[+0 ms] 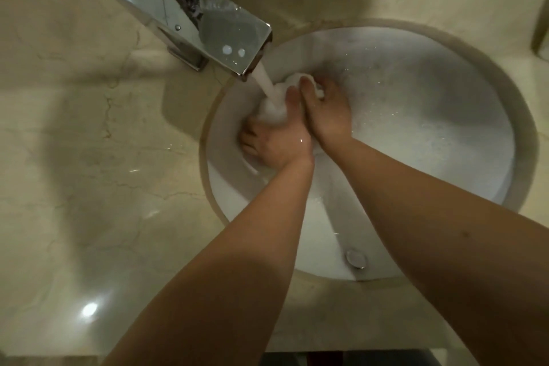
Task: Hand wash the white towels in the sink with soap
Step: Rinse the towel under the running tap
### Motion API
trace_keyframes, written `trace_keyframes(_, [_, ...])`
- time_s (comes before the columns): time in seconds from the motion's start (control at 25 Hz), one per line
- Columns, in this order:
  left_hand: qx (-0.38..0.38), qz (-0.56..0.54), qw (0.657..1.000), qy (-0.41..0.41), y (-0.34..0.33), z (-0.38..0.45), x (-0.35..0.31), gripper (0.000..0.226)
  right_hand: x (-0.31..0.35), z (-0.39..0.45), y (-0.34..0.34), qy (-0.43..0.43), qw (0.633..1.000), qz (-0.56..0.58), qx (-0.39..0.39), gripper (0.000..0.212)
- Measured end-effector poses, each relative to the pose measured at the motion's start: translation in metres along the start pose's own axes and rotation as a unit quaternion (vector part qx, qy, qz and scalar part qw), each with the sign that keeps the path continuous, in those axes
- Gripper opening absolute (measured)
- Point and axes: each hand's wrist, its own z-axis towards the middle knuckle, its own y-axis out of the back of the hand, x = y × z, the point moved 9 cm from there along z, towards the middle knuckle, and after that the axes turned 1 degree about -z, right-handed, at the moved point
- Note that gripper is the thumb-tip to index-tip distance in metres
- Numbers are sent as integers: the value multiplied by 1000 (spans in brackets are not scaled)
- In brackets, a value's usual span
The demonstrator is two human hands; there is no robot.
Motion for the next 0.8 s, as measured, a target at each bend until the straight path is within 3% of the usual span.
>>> trace_keyframes(0.12, [209, -71, 964, 147, -26, -10, 11, 95, -1, -8, 0, -19, 996, 89, 1, 37])
trace_keyframes(0.2, [283, -122, 934, 178, -26, -13, 16, 90, 5, -16, 5, 3, 993, 113, -14, 35])
trace_keyframes(0.32, [291, -194, 919, 183, -9, -10, 12, 83, 20, -28, 19, 45, 989, 127, -56, 26])
trace_keyframes(0.4, [256, -196, 940, 110, 6, -1, -2, 85, 39, -33, 25, 95, 985, 124, -67, 21])
trace_keyframes(0.48, [218, -215, 952, 16, 18, 12, -22, 81, 49, -34, 24, 122, 982, 133, -51, 30])
trace_keyframes(0.6, [260, -217, 936, -91, 4, 14, -27, 76, 38, -34, 12, 120, 986, 112, -15, 45])
trace_keyframes(0.72, [303, -164, 933, -102, -14, 4, -13, 77, 25, -37, 14, 139, 984, 94, -60, 39])
trace_keyframes(0.8, [300, -201, 929, -75, -10, -2, -19, 76, 19, -32, 16, 108, 983, 131, -76, 32])
